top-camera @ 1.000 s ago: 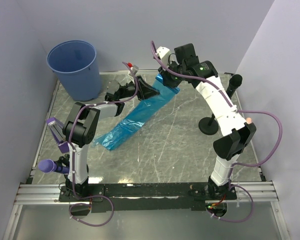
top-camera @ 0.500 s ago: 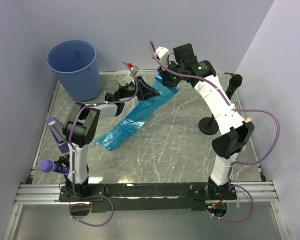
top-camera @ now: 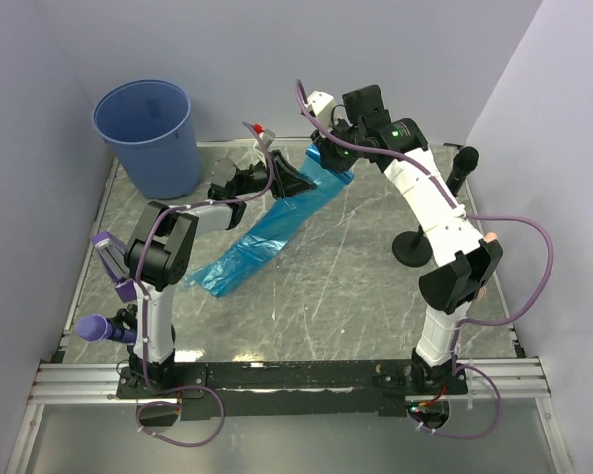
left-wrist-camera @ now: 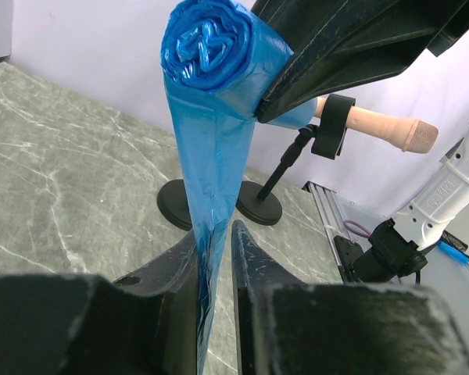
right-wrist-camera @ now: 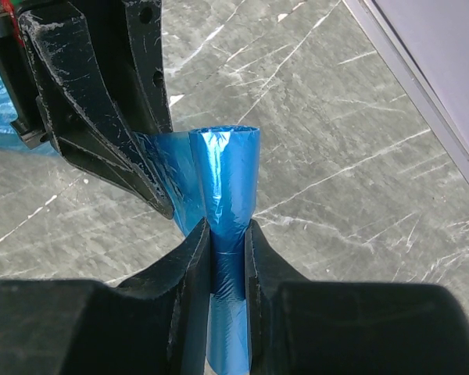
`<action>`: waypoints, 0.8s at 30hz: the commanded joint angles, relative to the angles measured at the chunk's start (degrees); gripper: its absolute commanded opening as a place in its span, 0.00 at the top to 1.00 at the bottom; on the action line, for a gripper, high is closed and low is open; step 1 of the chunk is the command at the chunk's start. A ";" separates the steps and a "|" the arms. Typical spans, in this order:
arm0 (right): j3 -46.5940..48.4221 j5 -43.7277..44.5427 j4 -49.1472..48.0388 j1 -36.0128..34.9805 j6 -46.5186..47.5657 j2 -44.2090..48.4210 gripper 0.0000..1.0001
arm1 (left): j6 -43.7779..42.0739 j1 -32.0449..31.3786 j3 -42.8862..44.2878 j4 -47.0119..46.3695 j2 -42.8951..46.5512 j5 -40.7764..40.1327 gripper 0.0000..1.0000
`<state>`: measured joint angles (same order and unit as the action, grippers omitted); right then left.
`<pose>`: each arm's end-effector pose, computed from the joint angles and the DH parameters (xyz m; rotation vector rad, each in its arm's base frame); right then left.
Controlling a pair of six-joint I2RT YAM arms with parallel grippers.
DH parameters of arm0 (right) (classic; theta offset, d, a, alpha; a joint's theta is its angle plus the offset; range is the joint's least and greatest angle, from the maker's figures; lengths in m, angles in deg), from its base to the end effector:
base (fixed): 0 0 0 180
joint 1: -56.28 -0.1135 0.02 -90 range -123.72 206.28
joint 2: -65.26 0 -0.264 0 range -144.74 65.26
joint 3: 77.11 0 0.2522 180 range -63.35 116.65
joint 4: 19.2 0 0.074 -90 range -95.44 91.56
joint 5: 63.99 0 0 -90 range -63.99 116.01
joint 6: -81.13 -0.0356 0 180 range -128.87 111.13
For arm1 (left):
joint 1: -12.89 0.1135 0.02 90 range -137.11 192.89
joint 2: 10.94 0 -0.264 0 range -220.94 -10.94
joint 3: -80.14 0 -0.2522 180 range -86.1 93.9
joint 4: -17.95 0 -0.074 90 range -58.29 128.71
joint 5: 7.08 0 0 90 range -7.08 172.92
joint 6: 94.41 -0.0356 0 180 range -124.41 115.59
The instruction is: Put the trash bags into the trash bin
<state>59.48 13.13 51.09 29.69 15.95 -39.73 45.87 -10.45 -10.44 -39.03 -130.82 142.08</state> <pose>0.3434 0.1807 0.4327 -1.0792 1.9624 0.2690 0.4024 -0.2069 0.2557 0.7505 1.3501 -1.6196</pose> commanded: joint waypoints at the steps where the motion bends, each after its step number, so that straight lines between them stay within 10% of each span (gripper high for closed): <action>1: 2.60 1.11 -1.78 0.13 -1.18 0.58 1.00 | -0.01 -0.40 1.07 -2.91 -0.27 0.96 0.80; 10: 3.91 2.69 -2.92 0.92 -2.76 -0.83 1.00 | 1.48 -0.57 0.81 -4.49 0.26 4.39 0.99; 24: 0.57 -2.75 -1.96 9.62 -11.80 -6.54 1.00 | 15.63 -0.49 12.13 -12.31 2.19 9.75 1.00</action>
<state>59.54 10.64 51.16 33.21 9.26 -42.98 54.99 -10.55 -4.32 -41.15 -130.82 147.08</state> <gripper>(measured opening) 0.236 0.013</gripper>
